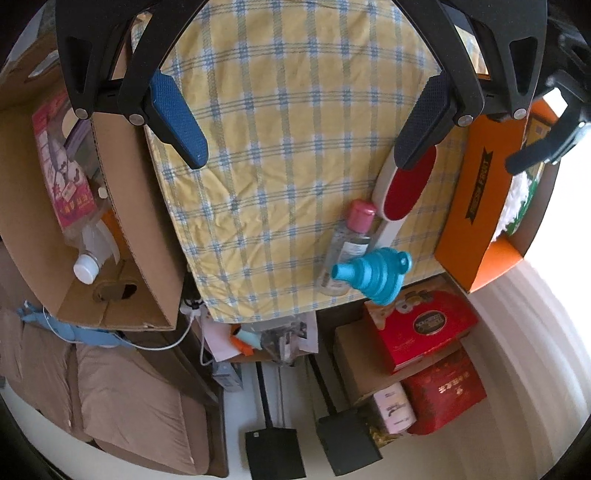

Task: Organize objects
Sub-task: 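Move the left tool toward the red lint brush, then close the left tool on the red lint brush head and lift it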

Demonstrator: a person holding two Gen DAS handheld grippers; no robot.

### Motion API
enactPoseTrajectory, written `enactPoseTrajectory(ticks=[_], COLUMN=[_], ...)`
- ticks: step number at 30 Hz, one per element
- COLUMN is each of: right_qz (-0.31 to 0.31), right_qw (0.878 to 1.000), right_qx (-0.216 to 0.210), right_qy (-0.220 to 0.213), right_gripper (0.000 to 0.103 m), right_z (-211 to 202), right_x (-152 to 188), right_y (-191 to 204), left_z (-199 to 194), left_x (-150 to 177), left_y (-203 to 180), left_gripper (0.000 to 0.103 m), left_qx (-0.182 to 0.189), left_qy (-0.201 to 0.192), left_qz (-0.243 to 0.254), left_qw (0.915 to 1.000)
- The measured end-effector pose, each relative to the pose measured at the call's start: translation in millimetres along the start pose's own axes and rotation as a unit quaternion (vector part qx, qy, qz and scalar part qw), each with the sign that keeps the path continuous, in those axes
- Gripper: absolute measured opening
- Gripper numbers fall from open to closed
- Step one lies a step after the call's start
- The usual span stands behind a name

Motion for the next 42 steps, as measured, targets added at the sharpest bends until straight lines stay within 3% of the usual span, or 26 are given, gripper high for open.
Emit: enactPoseTrajectory(ticks=[3,13,17,20,22,24,27,36,42], right_qz=[0.012,0.031,0.035,0.034,0.033,0.035,0.042,0.044,0.049], right_qw=[1.0,0.999,0.999,0.999,0.999,0.999,0.999,0.998,0.997], right_qx=[-0.003,-0.012,-0.018,-0.021,-0.023,-0.026,-0.03,-0.041,-0.061], right_qy=[-0.002,-0.003,0.002,0.006,0.01,0.012,0.013,0.02,0.028], right_gripper=[0.102,0.102,0.102,0.102,0.102,0.102,0.102,0.102,0.102], right_z=[-1,0,1,2,4,5,6,7,8], right_x=[0,8,15,20,22,25,27,35,42], right_y=[-6,-15,-16,-14,-13,-12,-13,-9,3], left_z=[13,62,80,89,94,99,98,82,59], left_x=[3,12,13,13,16,19,22,43,64], left_y=[-3,4,15,23,27,31,37,22,10], left_gripper=[0.103,0.102,0.101,0.098,0.088,0.069,0.058,0.056,0.056], left_qx=[-0.009,-0.098,-0.117,-0.118,-0.115,-0.108,-0.11,-0.094,-0.064], left_qy=[0.004,0.007,0.02,0.029,0.036,0.047,0.042,0.028,0.028], left_qz=[0.004,0.04,0.025,0.008,-0.002,-0.016,-0.025,-0.006,-0.013], left_qw=[0.9999,0.9944,0.9926,0.9925,0.9927,0.9929,0.9927,0.9951,0.9975])
Point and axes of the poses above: each gripper's, at about its wrist camera, not at the fingertips, and z roughly the way its jaws point, y to its left, x to its underside, the point moved 8 cm from there along z, roughly the way its jaws point, and after that the axes turned 6 degrees about -y, right-handed, at the moved point
